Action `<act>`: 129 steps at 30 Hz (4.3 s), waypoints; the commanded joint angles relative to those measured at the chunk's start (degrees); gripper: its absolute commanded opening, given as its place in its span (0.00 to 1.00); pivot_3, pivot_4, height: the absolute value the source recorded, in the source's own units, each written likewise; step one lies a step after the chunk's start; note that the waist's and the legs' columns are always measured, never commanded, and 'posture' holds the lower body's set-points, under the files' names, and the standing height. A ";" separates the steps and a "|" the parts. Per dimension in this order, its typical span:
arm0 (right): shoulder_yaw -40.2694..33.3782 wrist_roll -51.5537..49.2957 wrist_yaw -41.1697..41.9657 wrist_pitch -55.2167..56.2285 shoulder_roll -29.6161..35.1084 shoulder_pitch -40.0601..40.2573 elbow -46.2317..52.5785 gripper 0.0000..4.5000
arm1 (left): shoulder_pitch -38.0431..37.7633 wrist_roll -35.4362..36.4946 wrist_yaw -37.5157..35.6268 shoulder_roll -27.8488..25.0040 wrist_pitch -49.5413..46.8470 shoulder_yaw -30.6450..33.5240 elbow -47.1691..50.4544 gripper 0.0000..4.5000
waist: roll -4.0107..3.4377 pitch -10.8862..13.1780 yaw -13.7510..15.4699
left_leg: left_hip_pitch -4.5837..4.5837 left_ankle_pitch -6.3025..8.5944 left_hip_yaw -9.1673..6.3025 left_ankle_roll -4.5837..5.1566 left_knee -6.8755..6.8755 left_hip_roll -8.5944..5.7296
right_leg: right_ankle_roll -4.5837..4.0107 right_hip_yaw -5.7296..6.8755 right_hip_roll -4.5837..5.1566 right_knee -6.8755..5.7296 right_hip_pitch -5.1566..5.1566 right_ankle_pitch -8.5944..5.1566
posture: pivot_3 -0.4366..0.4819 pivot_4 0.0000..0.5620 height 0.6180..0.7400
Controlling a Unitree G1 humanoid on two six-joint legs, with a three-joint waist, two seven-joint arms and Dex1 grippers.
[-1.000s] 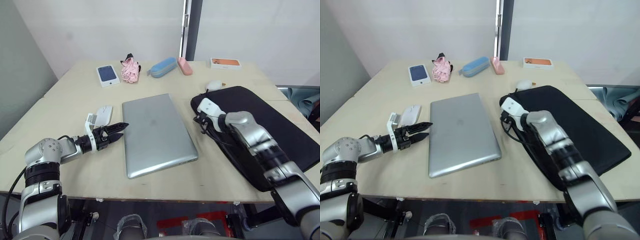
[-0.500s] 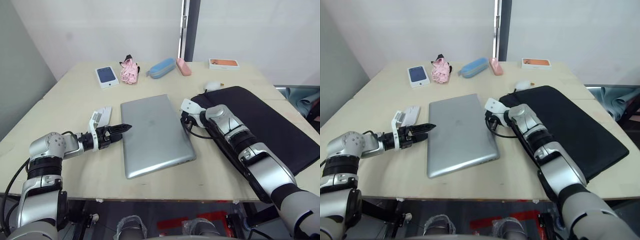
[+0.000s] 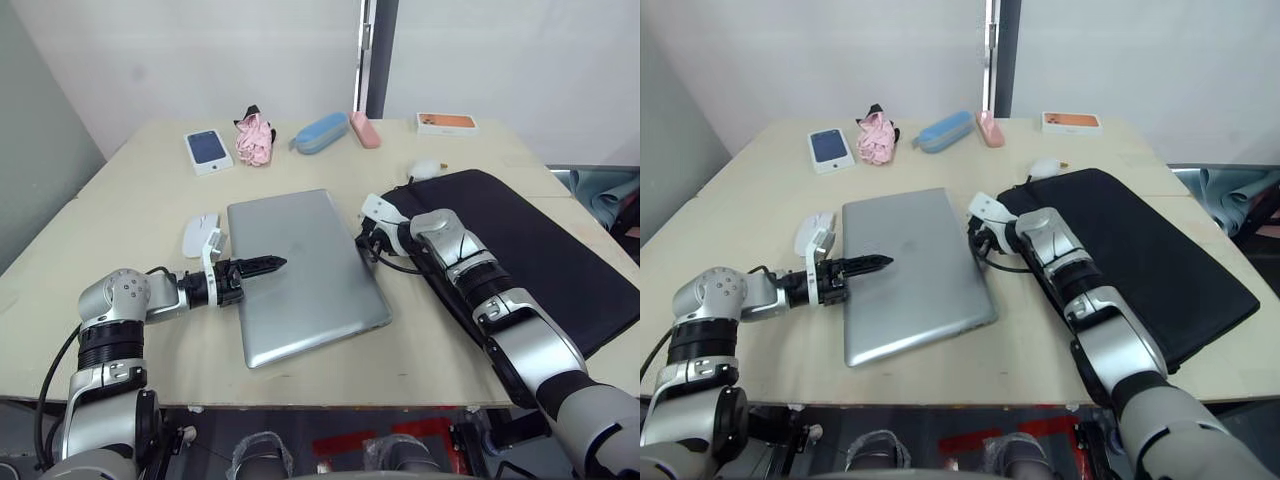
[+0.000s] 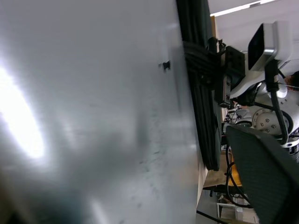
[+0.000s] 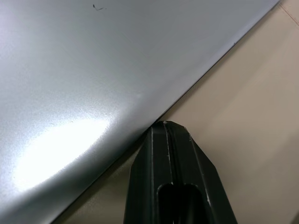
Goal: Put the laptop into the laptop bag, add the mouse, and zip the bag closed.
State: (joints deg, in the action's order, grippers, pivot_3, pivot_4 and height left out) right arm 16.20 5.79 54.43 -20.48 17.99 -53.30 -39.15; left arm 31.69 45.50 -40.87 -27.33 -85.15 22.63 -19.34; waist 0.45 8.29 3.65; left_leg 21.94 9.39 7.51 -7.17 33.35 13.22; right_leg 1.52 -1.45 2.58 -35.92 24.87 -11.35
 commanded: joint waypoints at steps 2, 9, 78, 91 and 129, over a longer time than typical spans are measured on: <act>-0.23 -1.11 1.49 1.15 -0.39 -0.17 2.27 0.00 | 1.15 2.44 -0.89 0.11 -0.41 0.88 1.88 0.51 | 0.01 0.03 0.05 | 0.06 -0.01 -0.07 0.01 0.02 0.00 | 0.00 0.05 0.00 0.03 0.00 0.00 | 0.48 0.27 1.00; -1.68 -2.23 3.12 0.53 2.19 -1.05 4.10 0.00 | 3.52 4.81 -2.68 -2.00 -1.93 2.26 1.46 0.08 | 0.01 0.07 0.08 | 0.11 -0.01 -0.17 -0.03 0.02 0.00 | 0.00 0.13 0.00 0.08 -0.01 0.00 | 0.48 0.27 1.00; -20.86 -26.22 -28.33 -39.65 19.00 35.04 64.42 0.76 | 1.49 35.28 21.55 -0.19 -5.24 6.21 9.83 0.08 | -0.15 0.55 1.82 | 0.14 0.07 -0.35 -0.68 0.21 -0.04 | 0.17 0.12 -0.08 -0.15 -0.03 0.08 | 0.48 0.27 1.00; -16.20 -21.95 -27.56 -33.24 18.86 36.94 55.65 0.71 | 2.65 37.24 24.46 0.04 -3.93 6.60 9.03 0.08 | -0.14 0.54 1.74 | 0.12 0.07 -0.36 -0.68 0.27 -0.04 | 0.18 0.12 -0.08 -0.19 -0.06 0.09 | 0.48 0.27 1.00; -32.75 -37.82 -23.21 -48.66 23.81 20.11 56.20 0.00 | -3.53 67.50 42.06 2.59 7.51 -8.04 9.80 0.08 | -0.14 0.53 1.97 | 0.16 0.07 -0.38 -0.66 0.49 -0.06 | 0.37 0.05 -0.17 -0.30 -0.08 0.22 | 0.48 0.27 1.00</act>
State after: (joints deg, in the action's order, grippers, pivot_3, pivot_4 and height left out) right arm -14.15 -30.87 31.01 -69.32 40.76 -31.16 15.82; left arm 27.46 106.86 2.13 -25.53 -79.50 13.87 -11.90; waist 0.31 8.82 5.61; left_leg 22.09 9.47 7.14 -7.83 33.84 13.16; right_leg 1.87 -1.41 2.41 -36.22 24.78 -11.14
